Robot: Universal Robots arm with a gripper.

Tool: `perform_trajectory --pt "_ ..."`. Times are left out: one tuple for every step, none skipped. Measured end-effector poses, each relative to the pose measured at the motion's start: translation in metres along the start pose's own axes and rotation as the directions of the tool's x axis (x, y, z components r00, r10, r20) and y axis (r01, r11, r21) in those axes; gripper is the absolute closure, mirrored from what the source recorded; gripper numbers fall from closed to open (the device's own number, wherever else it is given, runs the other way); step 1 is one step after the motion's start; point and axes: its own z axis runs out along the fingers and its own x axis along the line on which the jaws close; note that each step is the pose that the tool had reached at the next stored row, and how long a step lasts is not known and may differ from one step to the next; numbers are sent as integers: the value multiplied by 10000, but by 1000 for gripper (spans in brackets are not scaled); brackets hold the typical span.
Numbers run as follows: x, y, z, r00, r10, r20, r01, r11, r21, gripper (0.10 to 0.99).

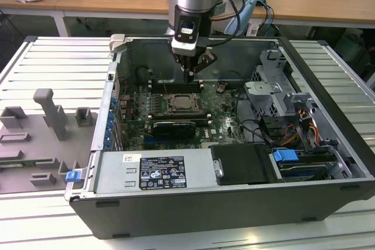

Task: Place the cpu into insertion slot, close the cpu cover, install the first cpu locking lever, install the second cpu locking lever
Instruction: 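Install the first cpu locking lever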

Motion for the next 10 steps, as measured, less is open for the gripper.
perform_trajectory --pt "0 0 0 9998 -211 -3 211 9998 -12 980" --pt "0 0 0 9992 -399 -5 399 9992 -21 980" --pt "0 0 0 9974 -717 -9 717 9974 -39 980" --pt "0 0 1 9943 -1061 -21 1061 9943 -67 980" --pt "0 0 1 9912 -1322 -28 1322 9912 -88 980" --pt "0 0 1 9882 -1531 -35 1530 9882 -107 980" --pt "0 0 1 9825 -1862 -47 1862 9824 -139 980" --pt "0 0 1 9753 -2209 -54 2208 9752 -168 980" --pt "0 0 2 9702 -2421 -60 2419 9701 -188 980" --pt "0 0 2 9606 -2778 -66 2776 9604 -218 980"
